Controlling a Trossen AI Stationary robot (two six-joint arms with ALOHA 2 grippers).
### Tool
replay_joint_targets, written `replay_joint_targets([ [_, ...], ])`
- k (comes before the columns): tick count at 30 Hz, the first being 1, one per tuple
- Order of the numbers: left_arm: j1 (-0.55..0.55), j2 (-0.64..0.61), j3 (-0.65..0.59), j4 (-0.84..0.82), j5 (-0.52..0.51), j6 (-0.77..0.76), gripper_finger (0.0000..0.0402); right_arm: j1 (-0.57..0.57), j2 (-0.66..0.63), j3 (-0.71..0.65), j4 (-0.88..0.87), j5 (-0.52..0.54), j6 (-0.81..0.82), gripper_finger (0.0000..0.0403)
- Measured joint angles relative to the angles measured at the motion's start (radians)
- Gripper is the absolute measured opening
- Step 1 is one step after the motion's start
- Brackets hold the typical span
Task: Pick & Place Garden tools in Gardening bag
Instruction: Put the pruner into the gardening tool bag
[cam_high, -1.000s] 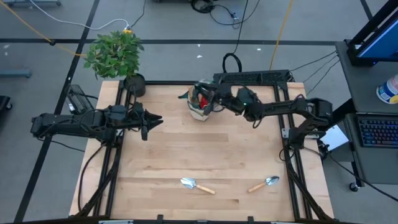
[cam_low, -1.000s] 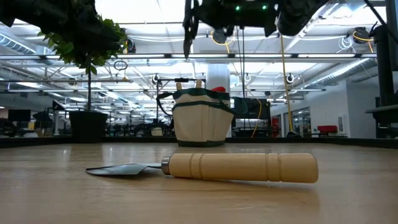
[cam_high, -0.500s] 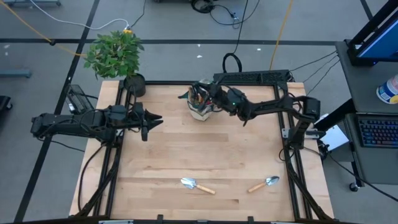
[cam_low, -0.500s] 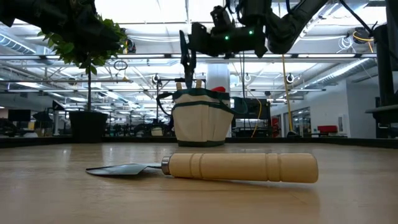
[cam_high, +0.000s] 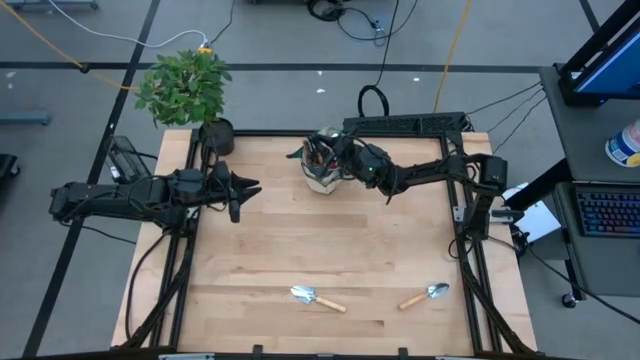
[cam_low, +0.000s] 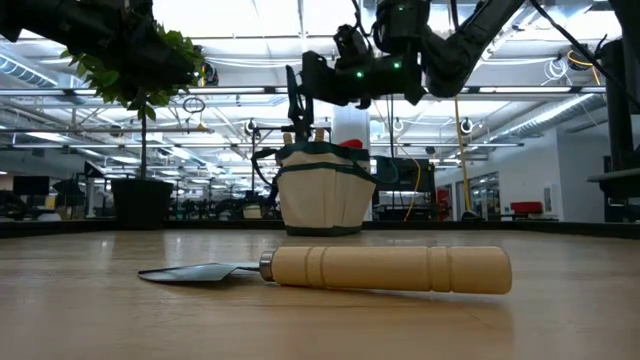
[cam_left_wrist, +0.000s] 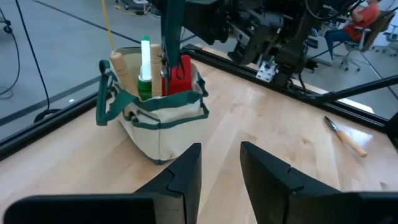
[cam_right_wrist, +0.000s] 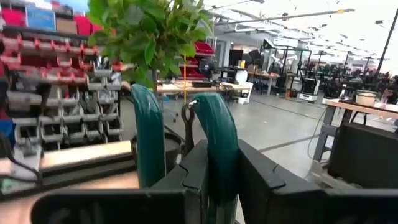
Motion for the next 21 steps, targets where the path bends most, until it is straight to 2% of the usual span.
replay_joint_targets([
  [4,0.000,0.000,0.000,0.000,0.000,0.000,0.0118,0.001,0.000,0.000,-0.004,0.076,0.044,0.0052],
  [11,0.000,0.000,0.000,0.000,0.000,-0.001,0.0118,0.010,0.000,0.000,-0.022,0.073,0.044,0.0051],
  [21,0.000,0.000,0.000,0.000,0.000,-0.002,0.0118,0.021,-0.001,0.000,-0.109,0.073,0.043,0.0076],
])
